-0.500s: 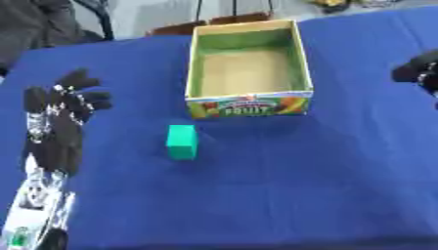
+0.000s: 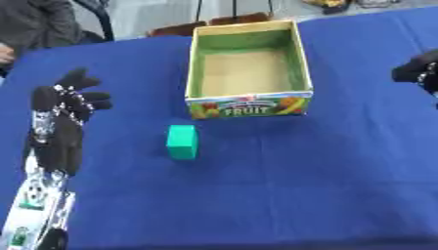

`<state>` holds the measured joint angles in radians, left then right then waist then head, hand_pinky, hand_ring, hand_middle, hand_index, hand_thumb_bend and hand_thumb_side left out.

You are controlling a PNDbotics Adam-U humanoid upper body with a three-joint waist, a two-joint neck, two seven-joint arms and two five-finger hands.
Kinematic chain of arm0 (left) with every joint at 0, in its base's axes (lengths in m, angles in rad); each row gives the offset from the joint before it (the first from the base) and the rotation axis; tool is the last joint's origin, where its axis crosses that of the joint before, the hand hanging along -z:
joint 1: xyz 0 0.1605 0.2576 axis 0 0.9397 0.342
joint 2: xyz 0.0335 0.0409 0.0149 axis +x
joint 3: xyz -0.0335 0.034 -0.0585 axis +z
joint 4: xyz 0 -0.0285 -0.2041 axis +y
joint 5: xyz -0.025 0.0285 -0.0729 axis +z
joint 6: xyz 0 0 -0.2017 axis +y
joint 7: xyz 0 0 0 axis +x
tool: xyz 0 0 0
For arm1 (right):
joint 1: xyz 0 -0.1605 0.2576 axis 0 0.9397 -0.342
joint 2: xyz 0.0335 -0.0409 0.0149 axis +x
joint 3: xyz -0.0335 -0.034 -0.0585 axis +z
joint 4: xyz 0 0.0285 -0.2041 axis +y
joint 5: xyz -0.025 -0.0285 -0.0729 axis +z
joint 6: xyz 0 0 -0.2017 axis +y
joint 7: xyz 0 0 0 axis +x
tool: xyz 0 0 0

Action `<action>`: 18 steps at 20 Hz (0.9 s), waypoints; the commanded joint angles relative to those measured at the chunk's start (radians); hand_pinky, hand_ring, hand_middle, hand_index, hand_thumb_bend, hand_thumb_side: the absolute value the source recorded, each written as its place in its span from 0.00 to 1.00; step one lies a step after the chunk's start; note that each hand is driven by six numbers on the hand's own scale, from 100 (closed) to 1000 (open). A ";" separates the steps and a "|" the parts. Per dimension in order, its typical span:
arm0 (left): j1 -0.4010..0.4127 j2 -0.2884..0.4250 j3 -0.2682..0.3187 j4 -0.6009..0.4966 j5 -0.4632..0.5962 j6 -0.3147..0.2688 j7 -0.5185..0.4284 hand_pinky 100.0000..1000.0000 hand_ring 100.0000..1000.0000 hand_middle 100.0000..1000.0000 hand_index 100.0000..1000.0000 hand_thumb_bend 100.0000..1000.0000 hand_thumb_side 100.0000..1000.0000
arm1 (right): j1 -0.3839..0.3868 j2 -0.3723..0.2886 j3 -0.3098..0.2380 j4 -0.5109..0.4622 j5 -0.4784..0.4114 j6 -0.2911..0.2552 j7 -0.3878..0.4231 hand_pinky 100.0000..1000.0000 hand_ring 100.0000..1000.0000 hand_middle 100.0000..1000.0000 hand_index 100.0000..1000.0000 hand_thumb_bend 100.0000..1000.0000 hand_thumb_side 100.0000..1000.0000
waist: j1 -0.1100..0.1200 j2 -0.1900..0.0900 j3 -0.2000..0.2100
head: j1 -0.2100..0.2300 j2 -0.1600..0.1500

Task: Pick up objects on the table and place them in the box.

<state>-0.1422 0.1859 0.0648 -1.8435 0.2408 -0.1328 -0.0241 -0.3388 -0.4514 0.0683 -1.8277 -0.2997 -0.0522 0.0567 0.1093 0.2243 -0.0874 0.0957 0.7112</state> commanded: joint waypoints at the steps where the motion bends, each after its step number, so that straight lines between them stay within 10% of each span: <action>1: -0.012 0.030 0.009 -0.016 -0.011 0.002 -0.014 0.64 0.61 0.66 0.83 0.66 0.70 | -0.011 -0.008 -0.007 -0.016 0.003 0.000 -0.004 0.69 0.63 0.50 0.59 0.00 0.91 | -0.006 -0.018 0.000 | 0.002 -0.005; 10: -0.028 0.122 -0.004 -0.042 -0.132 0.033 -0.084 0.72 0.64 0.69 0.88 0.48 0.41 | -0.010 -0.011 -0.006 -0.014 0.000 0.002 -0.004 0.69 0.63 0.50 0.59 0.00 0.92 | 0.000 -0.021 -0.005 | 0.003 -0.005; 18: -0.095 0.328 -0.134 -0.011 -0.266 0.113 -0.212 0.74 0.68 0.72 0.90 0.47 0.40 | -0.006 -0.014 -0.006 -0.011 0.001 0.003 -0.003 0.69 0.62 0.50 0.59 0.00 0.92 | 0.005 -0.026 -0.005 | -0.001 -0.001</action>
<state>-0.2232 0.4530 -0.0604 -1.8493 -0.0031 -0.0249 -0.2152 -0.3343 -0.4513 0.0684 -1.8269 -0.2997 -0.0501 0.0548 0.1213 0.2152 -0.0933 0.0953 0.7112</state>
